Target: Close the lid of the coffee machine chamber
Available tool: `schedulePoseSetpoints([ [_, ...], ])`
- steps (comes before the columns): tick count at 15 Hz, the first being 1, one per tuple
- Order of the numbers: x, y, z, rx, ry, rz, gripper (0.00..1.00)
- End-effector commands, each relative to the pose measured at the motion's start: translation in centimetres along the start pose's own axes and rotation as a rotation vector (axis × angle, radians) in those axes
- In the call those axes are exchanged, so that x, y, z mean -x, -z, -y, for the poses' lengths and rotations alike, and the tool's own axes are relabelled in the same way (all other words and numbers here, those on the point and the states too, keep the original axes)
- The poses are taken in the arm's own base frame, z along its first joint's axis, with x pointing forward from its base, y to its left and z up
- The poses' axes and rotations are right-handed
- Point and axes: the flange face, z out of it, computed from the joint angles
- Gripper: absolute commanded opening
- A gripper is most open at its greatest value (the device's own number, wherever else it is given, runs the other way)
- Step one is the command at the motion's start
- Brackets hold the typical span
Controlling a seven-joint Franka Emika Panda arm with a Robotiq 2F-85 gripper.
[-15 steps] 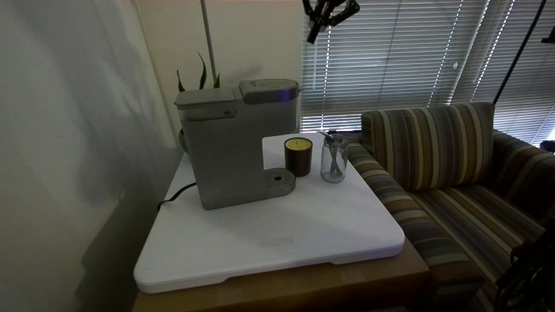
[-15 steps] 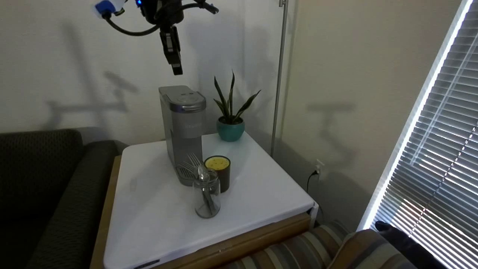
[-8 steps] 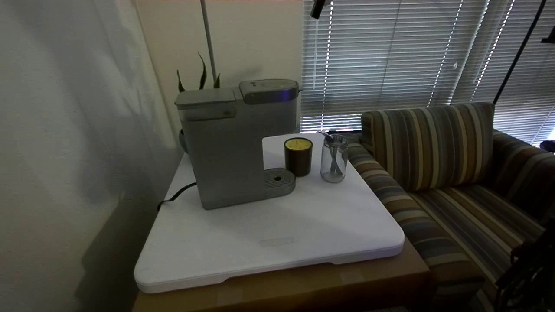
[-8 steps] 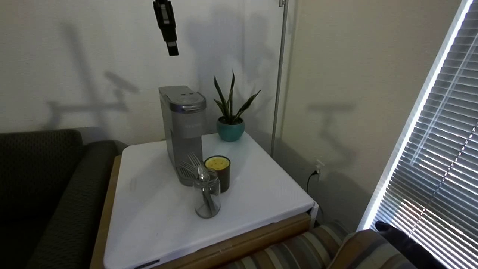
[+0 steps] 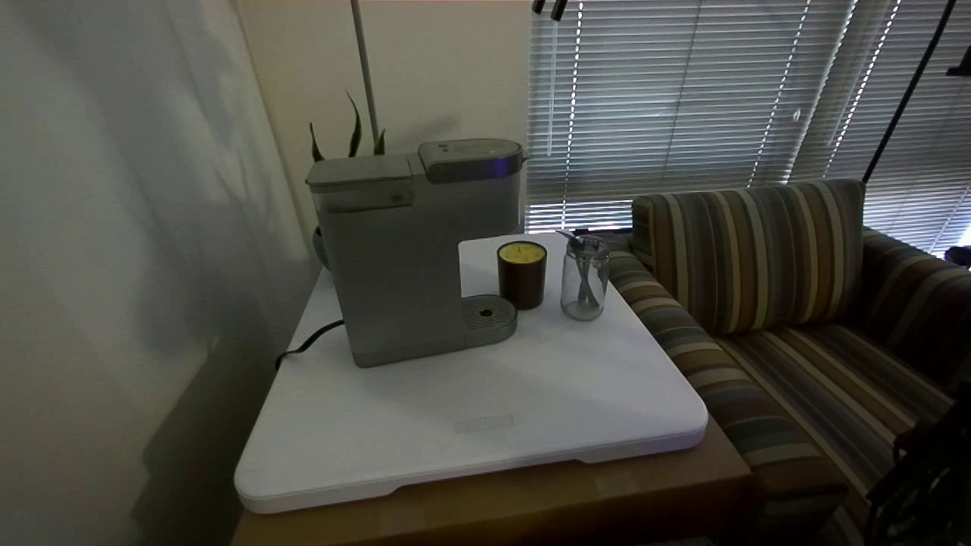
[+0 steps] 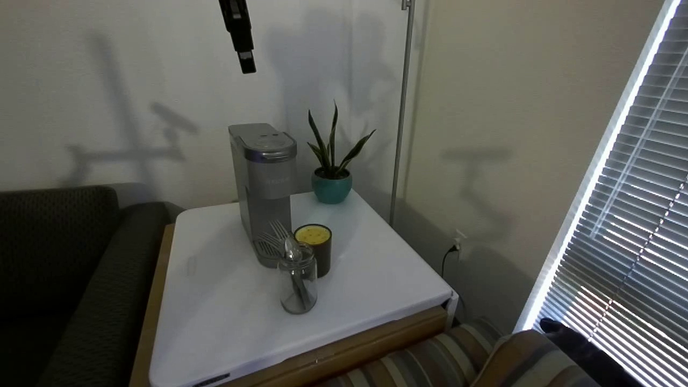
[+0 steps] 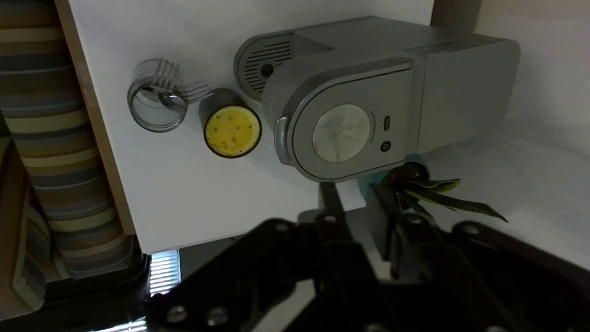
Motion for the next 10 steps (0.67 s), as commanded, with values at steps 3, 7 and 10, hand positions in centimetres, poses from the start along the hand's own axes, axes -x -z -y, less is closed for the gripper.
schedulePoseSetpoints([
  [3,0.46,0.83,0.45,0.007,0.004,0.006,0.68],
  [7,0.61,0.89,0.57,0.002,-0.012,0.005,0.96],
  [10,0.56,0.85,0.65,-0.003,-0.02,0.004,1.0],
])
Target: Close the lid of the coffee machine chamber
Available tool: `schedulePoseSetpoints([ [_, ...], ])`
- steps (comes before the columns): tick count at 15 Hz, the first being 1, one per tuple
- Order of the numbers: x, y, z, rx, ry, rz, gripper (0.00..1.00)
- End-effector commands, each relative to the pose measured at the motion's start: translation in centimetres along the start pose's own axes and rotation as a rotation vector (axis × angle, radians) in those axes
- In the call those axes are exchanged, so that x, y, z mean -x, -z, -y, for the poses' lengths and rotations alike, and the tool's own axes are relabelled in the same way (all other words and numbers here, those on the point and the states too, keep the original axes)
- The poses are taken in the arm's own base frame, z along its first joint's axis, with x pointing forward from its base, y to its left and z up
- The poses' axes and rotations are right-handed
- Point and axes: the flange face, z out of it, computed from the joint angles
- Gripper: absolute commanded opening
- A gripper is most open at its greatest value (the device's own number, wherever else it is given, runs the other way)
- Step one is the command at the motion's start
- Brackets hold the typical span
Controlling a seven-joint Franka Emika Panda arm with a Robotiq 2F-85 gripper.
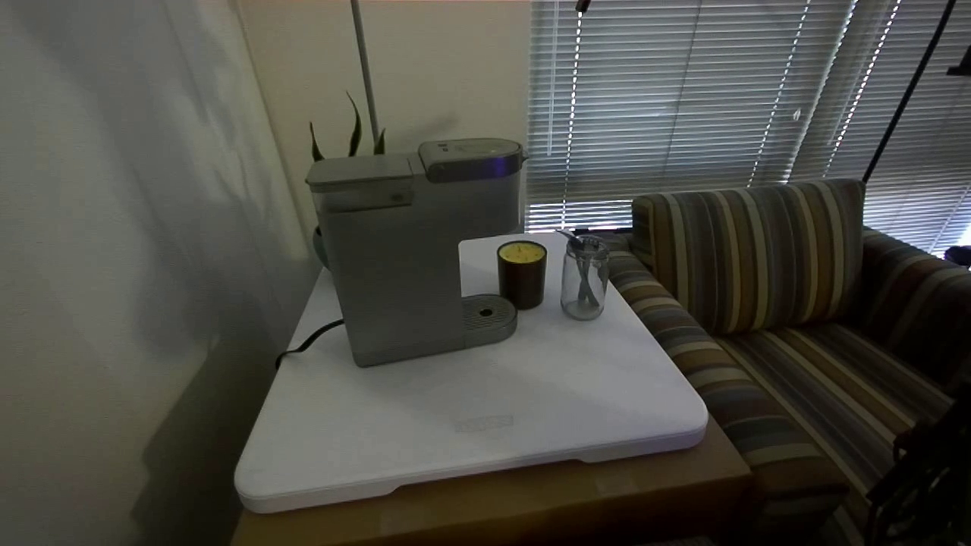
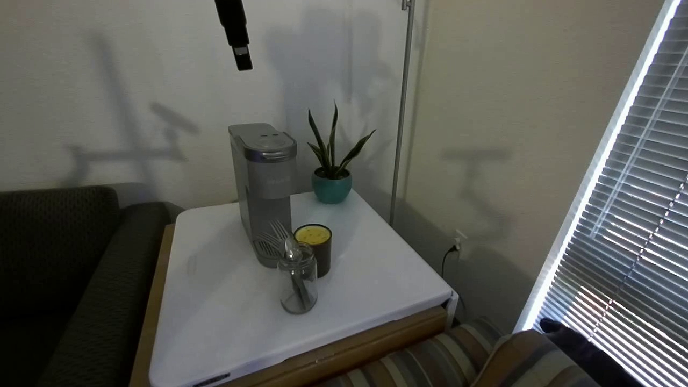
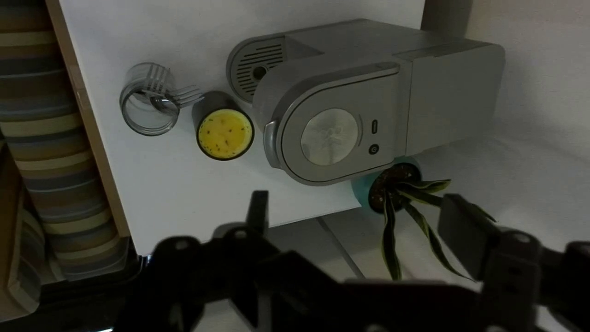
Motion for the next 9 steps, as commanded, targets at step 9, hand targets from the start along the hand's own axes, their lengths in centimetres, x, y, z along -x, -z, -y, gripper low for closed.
schedulePoseSetpoints([
  [9,0.04,0.06,0.12,-0.007,-0.028,0.003,1.0],
])
